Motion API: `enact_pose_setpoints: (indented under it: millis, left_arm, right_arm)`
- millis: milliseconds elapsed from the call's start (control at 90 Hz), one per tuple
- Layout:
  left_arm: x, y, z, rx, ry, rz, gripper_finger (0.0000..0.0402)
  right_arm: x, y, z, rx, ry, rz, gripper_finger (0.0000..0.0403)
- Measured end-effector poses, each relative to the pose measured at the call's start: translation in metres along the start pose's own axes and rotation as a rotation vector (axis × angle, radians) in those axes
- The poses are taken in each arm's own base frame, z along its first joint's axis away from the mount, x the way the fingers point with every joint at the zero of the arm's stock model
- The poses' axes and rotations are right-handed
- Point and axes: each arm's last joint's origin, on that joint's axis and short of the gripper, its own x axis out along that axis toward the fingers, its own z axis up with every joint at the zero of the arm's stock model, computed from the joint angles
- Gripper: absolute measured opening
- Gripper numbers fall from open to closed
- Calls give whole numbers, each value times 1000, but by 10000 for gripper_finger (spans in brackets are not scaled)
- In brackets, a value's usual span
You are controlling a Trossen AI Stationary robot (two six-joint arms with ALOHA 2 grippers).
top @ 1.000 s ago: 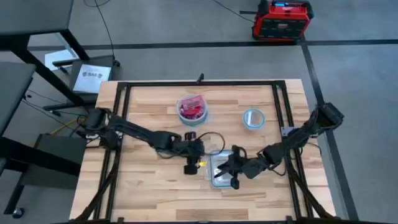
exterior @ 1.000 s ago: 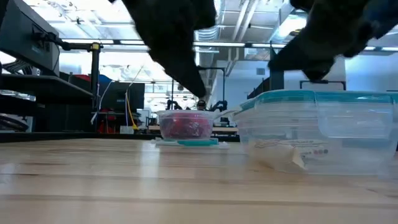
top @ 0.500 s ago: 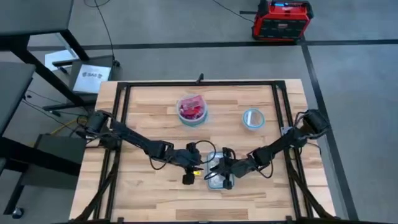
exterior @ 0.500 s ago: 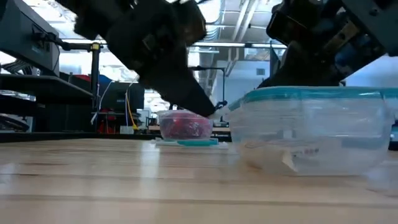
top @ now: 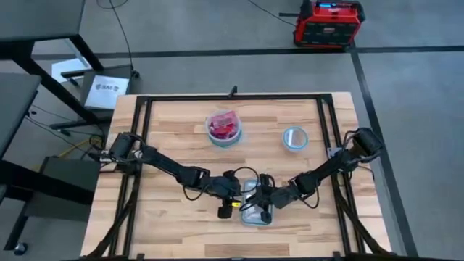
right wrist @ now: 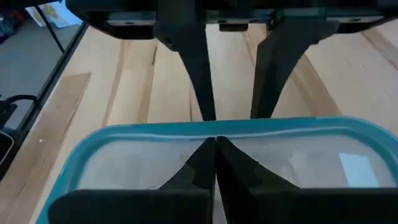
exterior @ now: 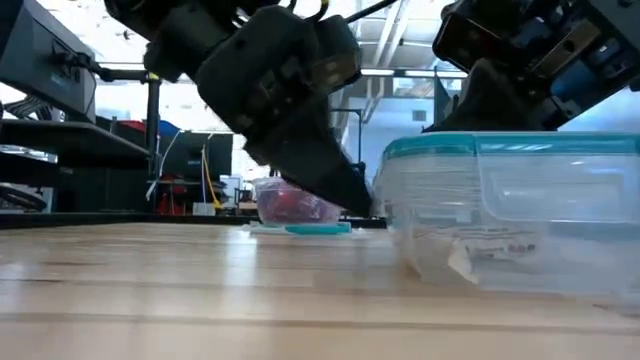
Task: Sort candy
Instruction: Close the rectangular transparent bin
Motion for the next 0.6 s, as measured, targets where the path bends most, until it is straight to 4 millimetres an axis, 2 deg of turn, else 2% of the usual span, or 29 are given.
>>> enact_pose_setpoints:
  millis: [100, 233, 400, 544, 600]
  left_arm:
    - [8, -1, 4, 5, 2, -6, 113]
    - [5, -2, 10, 42, 80, 0, 113]
    - [-28, -3, 31, 52, 177, 51, 113]
    - [-61, -11, 42, 48, 219, 68, 113]
    - [-74, -14, 48, 51, 209, 92, 113]
  right_arm:
    - [0, -1, 0, -1, 7, -4, 0]
    - [-3, 2, 1, -24, 0, 11, 0]
    - [-22, 2, 16, -32, -26, 24, 0]
    - [-54, 0, 37, 33, -12, 44, 0]
    - [-64, -1, 38, 70, 32, 51, 0]
